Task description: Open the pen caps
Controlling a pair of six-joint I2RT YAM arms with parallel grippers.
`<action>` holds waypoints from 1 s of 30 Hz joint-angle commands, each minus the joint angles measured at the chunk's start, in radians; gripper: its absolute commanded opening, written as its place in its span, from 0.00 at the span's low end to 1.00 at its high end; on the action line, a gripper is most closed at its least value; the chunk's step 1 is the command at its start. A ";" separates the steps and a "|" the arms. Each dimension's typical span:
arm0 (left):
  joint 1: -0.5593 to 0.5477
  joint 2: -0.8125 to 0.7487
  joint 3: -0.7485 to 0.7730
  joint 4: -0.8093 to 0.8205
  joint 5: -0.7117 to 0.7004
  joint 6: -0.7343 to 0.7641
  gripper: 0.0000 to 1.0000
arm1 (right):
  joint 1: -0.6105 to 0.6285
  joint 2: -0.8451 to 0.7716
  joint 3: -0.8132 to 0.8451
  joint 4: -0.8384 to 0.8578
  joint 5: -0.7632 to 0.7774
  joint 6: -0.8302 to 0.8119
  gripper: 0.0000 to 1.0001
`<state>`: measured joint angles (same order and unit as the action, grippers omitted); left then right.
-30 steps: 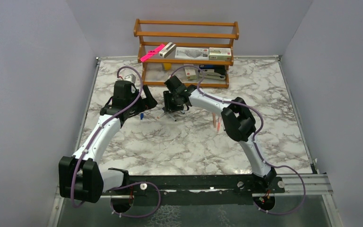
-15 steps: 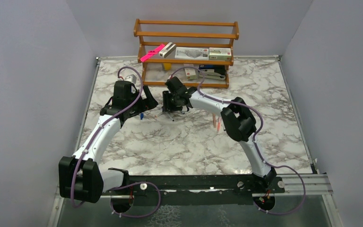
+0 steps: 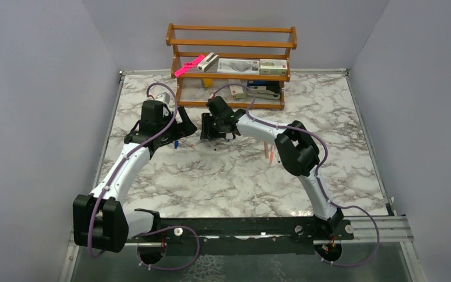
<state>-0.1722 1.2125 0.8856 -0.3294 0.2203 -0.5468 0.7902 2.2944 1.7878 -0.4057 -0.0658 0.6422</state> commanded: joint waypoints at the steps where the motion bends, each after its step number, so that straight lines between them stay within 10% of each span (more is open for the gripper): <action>1: 0.003 -0.026 -0.008 0.023 0.026 0.002 0.93 | 0.002 0.013 0.025 0.012 -0.022 0.016 0.49; 13: 0.002 -0.030 -0.007 0.019 0.041 0.008 0.93 | 0.001 -0.063 -0.067 0.028 -0.001 -0.019 0.05; 30: 0.001 -0.034 -0.025 0.007 0.086 0.004 0.91 | 0.001 -0.338 -0.411 0.081 0.007 -0.163 0.04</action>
<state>-0.1722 1.1976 0.8837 -0.3298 0.2741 -0.5465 0.7898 1.9770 1.3964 -0.3416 -0.0689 0.5381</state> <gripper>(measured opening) 0.911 0.019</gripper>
